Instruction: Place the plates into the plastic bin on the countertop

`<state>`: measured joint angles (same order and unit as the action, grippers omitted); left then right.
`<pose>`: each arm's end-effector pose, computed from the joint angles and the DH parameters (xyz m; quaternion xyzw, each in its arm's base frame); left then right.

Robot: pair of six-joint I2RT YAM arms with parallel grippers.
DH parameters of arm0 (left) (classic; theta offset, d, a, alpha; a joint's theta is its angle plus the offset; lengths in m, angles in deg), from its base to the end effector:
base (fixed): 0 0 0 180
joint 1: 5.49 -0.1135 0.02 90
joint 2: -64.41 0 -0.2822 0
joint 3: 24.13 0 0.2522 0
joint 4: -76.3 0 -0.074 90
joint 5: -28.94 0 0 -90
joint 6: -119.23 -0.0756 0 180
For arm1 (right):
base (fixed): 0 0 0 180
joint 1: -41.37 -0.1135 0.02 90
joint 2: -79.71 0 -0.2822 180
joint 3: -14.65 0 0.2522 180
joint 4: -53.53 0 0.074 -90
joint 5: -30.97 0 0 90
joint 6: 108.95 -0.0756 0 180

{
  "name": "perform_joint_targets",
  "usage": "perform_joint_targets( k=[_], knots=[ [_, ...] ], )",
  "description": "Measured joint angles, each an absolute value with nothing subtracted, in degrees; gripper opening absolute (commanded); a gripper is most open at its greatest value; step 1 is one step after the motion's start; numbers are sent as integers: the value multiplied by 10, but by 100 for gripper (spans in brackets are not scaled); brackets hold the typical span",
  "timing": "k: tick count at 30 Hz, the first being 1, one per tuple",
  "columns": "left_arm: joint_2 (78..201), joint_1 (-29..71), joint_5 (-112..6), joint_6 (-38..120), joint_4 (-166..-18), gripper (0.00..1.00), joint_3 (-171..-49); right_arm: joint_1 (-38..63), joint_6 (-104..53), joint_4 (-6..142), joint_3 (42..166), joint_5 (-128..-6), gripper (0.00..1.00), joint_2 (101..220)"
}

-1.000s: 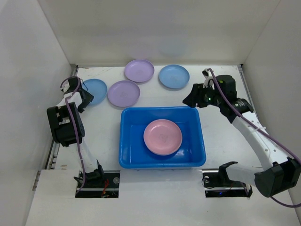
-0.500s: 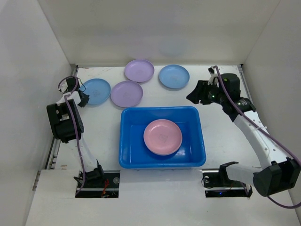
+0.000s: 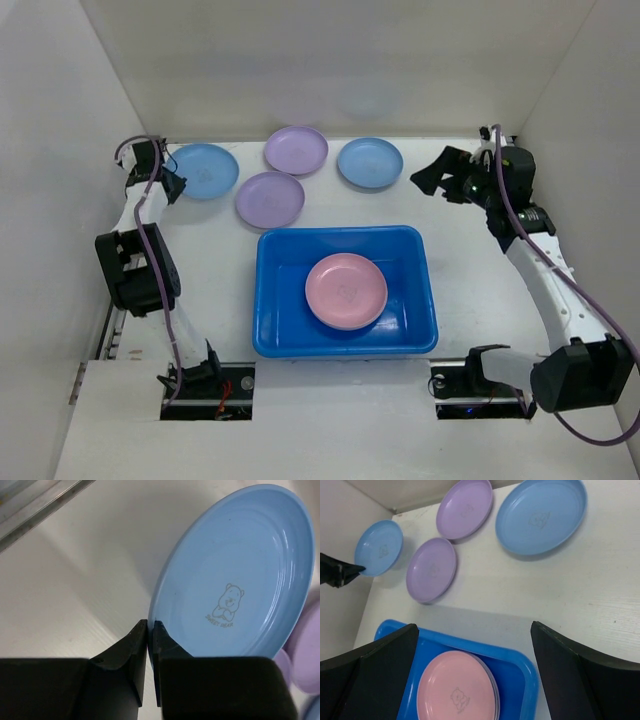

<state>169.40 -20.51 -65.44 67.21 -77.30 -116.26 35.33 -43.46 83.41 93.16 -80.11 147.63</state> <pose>0.4375 0.1234 0.2354 -0.4175 0.8007 -0.0514 0.4265 0.2937 0.0584 0.3736 0.0242 0.8084 0.2938 0.5095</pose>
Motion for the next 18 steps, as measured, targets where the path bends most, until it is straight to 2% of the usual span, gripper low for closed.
perform_joint_targets(
  k=[8,18],
  knots=[
    [1592,-127,-653,633,-733,0,-1213,388,-462,791,920,-797,100,1482],
    [1457,67,-606,549,-605,0,-1207,406,-473,776,900,-769,100,1483]
  ],
)
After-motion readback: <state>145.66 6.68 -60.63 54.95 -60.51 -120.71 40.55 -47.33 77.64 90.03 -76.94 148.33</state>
